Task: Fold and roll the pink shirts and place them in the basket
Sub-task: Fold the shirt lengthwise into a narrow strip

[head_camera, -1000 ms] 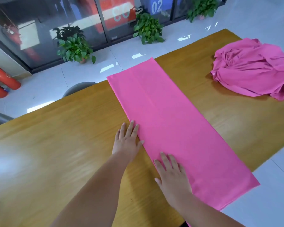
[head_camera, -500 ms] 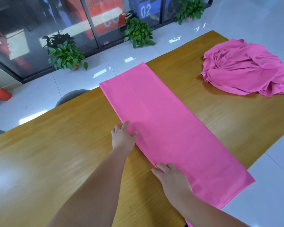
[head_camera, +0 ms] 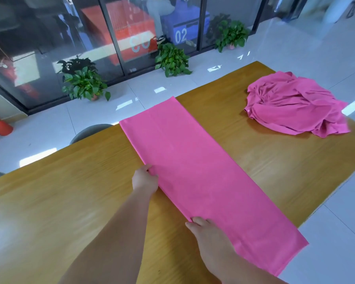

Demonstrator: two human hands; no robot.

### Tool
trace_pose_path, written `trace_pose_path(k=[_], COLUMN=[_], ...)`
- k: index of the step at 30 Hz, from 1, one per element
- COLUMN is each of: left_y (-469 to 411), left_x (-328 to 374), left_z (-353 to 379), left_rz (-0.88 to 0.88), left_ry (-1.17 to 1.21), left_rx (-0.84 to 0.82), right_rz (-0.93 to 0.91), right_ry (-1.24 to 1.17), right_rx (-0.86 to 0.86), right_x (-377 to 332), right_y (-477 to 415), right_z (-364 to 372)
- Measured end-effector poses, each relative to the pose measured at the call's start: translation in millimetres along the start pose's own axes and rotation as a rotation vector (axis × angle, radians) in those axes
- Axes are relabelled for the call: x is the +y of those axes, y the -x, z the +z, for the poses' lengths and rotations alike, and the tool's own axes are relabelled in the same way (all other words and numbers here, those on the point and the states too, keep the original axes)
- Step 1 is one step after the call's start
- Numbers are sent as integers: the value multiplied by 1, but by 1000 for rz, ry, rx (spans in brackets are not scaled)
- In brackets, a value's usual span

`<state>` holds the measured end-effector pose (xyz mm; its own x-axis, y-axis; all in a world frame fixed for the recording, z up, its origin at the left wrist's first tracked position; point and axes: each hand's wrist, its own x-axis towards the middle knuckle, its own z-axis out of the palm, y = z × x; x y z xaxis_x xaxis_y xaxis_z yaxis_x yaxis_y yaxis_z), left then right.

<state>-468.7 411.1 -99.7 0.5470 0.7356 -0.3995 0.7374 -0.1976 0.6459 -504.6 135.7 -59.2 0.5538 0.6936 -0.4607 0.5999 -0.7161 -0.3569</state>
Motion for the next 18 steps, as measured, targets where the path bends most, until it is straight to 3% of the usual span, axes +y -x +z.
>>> trace_pose_path(k=[4, 7, 12, 18], left_y=[11, 18, 32, 49], left_x=[-16, -10, 25, 84], left_z=[-19, -28, -34, -19], left_rz=[-29, -50, -38, 31], left_ry=[19, 178, 498, 629], left_rx=[25, 8, -107, -218], right_rz=[-18, -11, 27, 73], right_ry=[-21, 9, -31, -196], right_rx=[-41, 22, 83, 131], right_x=[-16, -19, 2, 36], right_y=[4, 12, 28, 39], right_z=[15, 3, -28, -62])
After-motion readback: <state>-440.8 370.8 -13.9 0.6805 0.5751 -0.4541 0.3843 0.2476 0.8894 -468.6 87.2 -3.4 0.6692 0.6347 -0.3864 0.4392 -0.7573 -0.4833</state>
